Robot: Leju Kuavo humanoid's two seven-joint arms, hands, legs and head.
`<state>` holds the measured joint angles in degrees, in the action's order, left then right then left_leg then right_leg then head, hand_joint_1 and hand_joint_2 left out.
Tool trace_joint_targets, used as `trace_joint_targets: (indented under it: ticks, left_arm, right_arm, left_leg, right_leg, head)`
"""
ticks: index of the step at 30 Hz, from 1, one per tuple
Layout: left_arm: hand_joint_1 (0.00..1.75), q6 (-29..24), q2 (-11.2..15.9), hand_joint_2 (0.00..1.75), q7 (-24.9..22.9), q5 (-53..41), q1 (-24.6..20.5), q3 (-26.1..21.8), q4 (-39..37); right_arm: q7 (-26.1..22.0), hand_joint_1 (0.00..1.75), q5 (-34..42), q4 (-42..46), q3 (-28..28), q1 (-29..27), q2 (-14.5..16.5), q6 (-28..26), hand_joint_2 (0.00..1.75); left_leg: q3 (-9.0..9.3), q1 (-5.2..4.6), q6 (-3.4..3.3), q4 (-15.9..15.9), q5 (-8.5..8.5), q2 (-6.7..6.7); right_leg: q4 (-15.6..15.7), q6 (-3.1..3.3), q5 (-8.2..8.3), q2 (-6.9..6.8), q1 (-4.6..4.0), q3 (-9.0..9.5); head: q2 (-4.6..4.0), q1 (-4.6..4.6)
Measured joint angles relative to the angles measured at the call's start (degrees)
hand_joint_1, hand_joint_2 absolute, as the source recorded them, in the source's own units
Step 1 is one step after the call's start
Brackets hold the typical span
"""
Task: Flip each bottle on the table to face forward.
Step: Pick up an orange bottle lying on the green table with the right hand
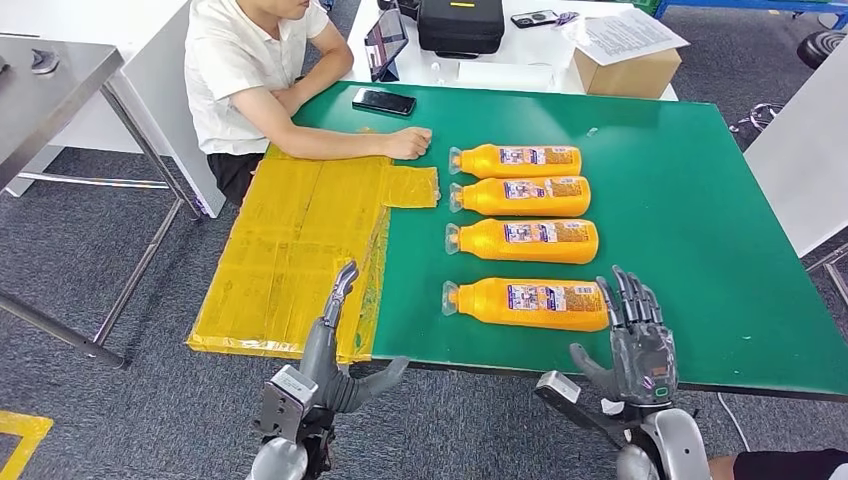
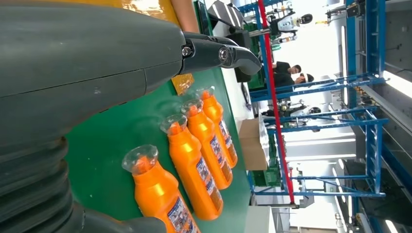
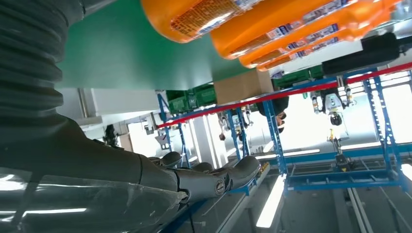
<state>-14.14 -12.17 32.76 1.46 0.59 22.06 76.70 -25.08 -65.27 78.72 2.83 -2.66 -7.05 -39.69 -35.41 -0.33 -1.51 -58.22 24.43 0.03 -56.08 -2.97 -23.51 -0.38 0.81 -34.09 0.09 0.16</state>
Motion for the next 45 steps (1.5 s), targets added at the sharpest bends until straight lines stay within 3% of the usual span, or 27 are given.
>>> trace_joint_targets:
  ticks: [8, 17, 34, 43, 44, 45]
  left_arm:
    - [0.0, 0.5, -0.2, 1.75, 0.0, 0.3, -0.1, 0.3, -0.5]
    - [0.0, 1.2, -0.4, 1.75, 0.0, 1.2, -1.3, 2.1, -1.3]
    - [0.0, 3.0, -0.8, 1.75, -0.4, 3.9, -4.0, 4.0, -3.8]
    - [0.0, 3.6, -0.8, 1.75, -0.4, 4.7, -4.1, 4.0, -3.8]
    - [0.0, 3.6, -0.8, 1.75, -0.4, 4.7, -4.1, 3.9, -3.8]
    - [0.0, 3.5, -0.8, 1.75, -0.5, 4.7, -4.1, 3.9, -3.7]
  right_arm:
    - [2.5, 0.0, 1.8, -3.3, 0.2, 1.8, -2.1, 0.3, 1.75]
    - [2.1, 0.0, 9.4, -13.2, 3.8, 9.0, -3.6, 4.2, 1.75]
    - [-1.4, 0.0, 11.8, -31.4, 10.6, 19.7, -2.5, 10.0, 1.75]
    - [6.8, 0.01, 7.0, -34.7, 15.2, 23.6, -4.5, 15.1, 1.75]
    - [7.8, 0.05, 6.3, -34.9, 15.7, 23.9, -4.8, 15.7, 1.75]
    - [9.3, 0.41, 5.3, -34.9, 16.4, 24.4, -5.1, 16.6, 1.75]
  left_leg:
    - [-0.01, 0.02, 0.0, 0.0, 0.0, 0.01]
    - [0.0, 0.0, -0.05, 0.0, -0.04, 0.01]
    - [-0.01, 0.01, -0.05, 0.0, -0.05, -0.01]
    - [0.1, 0.01, -0.05, 0.0, -0.05, -0.04]
    - [0.12, 0.0, -0.05, 0.0, -0.05, -0.04]
    - [0.16, 0.0, -0.05, 0.0, -0.05, -0.01]
  right_leg:
    - [0.0, 0.0, -0.01, 0.0, -0.01, 0.0]
    - [0.0, -0.05, 0.04, 0.0, 0.0, 0.03]
    - [0.0, -0.05, 0.04, -0.01, 0.0, 0.03]
    - [0.0, -0.05, 0.03, -0.01, 0.0, 0.13]
    - [0.0, -0.05, 0.04, -0.01, 0.0, 0.15]
    - [0.0, -0.05, 0.05, 0.0, 0.0, 0.18]
  head:
    - [0.0, 0.01]
    - [0.0, -0.01]
    - [0.0, -0.01]
    - [0.0, 0.01]
    - [0.0, 0.01]
    - [0.0, 0.0]
